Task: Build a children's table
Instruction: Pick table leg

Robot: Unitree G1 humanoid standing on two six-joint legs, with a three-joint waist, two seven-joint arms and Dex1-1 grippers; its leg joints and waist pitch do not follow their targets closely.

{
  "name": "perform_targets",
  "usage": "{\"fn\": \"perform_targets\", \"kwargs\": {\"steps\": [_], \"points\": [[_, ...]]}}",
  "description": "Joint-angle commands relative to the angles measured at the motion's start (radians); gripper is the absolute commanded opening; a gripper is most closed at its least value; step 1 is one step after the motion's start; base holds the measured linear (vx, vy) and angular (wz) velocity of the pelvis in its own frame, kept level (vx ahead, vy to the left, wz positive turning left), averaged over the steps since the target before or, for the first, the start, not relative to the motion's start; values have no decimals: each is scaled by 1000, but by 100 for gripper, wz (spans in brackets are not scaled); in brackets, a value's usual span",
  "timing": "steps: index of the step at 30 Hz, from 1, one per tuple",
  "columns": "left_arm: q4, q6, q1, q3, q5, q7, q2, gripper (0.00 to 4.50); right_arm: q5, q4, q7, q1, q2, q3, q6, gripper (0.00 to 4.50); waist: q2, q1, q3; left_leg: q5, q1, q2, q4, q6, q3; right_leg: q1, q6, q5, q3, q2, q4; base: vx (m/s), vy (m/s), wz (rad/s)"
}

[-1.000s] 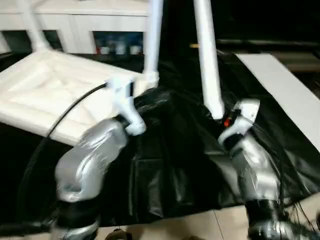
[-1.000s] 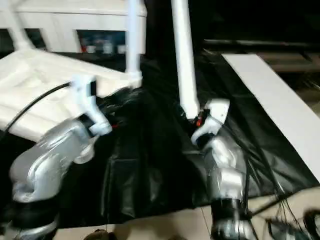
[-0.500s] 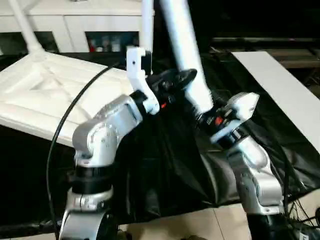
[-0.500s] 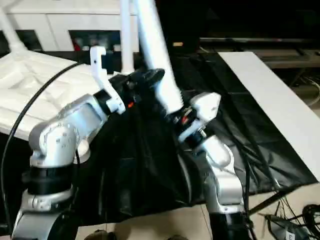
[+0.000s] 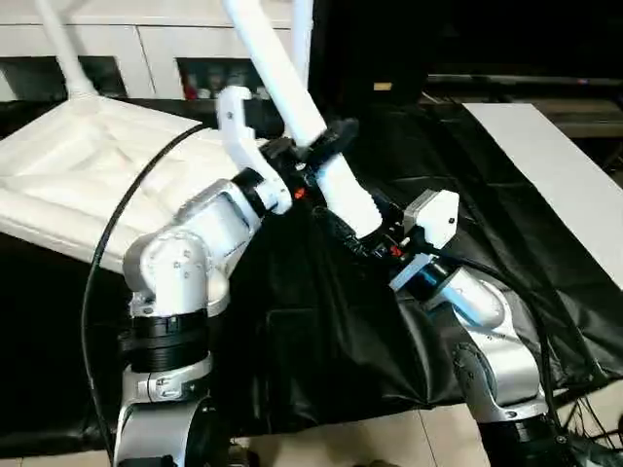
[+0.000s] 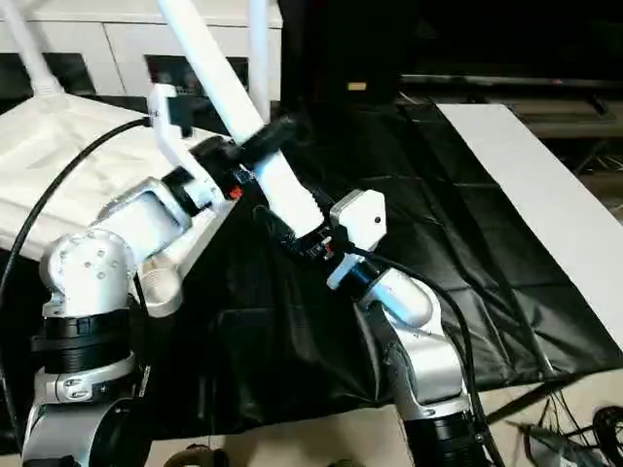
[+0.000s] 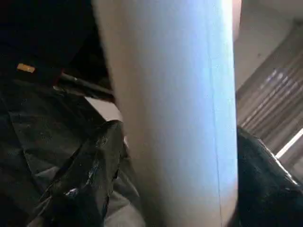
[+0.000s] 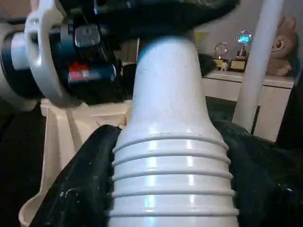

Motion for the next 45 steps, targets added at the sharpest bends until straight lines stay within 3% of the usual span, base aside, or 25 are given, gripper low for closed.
{"fn": "perform_targets", "kwargs": {"steps": [1, 9, 10, 14, 17, 23, 28, 29, 33, 34, 35, 37, 45], "points": [[-12, 34, -18, 9, -44, 16, -7, 303, 0, 1, 2, -24, -9, -5, -2, 278, -4, 1, -71, -232, 40, 44, -81, -7, -24, 32, -171, -197, 20, -39, -69, 0, 0, 0], [-25, 64, -16, 6, -72, 26, -1, 251, -19, 12, -5, -33, -15, 4, -9, 278, -1, 0, -73, -219, 39, 44, -80, -10, -25, 31, -158, -185, 20, -37, -68, 0, 0, 0], [-26, 67, -16, 5, -74, 30, 0, 225, -20, 12, -6, -33, -17, 5, -10, 278, 0, 0, -74, -217, 40, 43, -79, -9, -24, 31, -158, -180, 20, -36, -68, 0, 0, 0], [-17, 66, -22, 7, -76, 50, 9, 210, -21, 13, 0, -32, -24, 14, -6, 278, -1, 1, -75, -201, 39, 43, -78, -5, -24, 34, -167, -152, 20, -37, -65, 0, 0, 0], [-6, 55, -25, 5, -62, 60, 19, 203, -6, 14, 6, -32, -21, 11, 0, 348, -1, 1, -75, -202, 39, 43, -77, -1, -24, 34, -168, -158, 20, -37, -66, 0, 0, 0], [17, 19, -34, 19, -37, 82, 43, 200, 48, -20, 25, -31, -27, 1, 56, 392, 2, 0, -76, -203, 41, 43, -78, -1, -26, 34, -162, -156, 19, -35, -65, 0, 0, 0], [58, 5, -58, 41, -34, 69, 87, 199, 392, -112, 50, -77, -50, -125, 382, 438, 7, 2, -77, -200, 48, 42, -77, 10, -28, 36, -173, -124, 17, -33, -60, 0, 0, 0], [63, 5, -62, 39, -35, 60, 98, 199, 460, -78, 31, -111, -65, -189, 437, 438, 9, 2, -77, -193, 45, 43, -77, 1, -27, 34, -173, -119, 17, -34, -60, 0, 0, 0], [69, 2, -66, 31, -38, 52, 111, 199, 481, -11, 5, -159, -96, -245, 485, 450, 7, 4, -78, -180, 45, 39, -75, -23, -23, 34, -184, -133, 16, -35, -60, 0, 0, 0], [71, 3, -67, 24, -36, 41, 119, 199, 490, 40, -2, -196, -131, -278, 547, 450, 4, 6, -79, -183, 47, 40, -74, -32, -21, 33, -181, -145, 16, -36, -63, 0, 0, 0], [70, 4, -67, 21, -35, 39, 121, 199, 480, 59, 4, -209, -148, -285, 556, 450, 8, 5, -79, -177, 44, 37, -75, -39, -24, 37, -181, -150, 15, -36, -60, 0, 0, 0], [72, 5, -68, 17, -36, 34, 125, 199, 497, 70, 4, -227, -174, -299, 605, 450, 5, 8, -79, -175, 46, 37, -73, -45, -21, 36, -177, -147, 16, -36, -63, 0, 0, 0], [70, 3, -62, -5, -39, 5, 141, 199, 583, 54, 71, -266, -261, -263, 759, 450, 1, 12, -82, -143, 43, 39, -69, -26, -22, 41, -188, -132, 15, -39, -60, 0, 0, 0]]}}
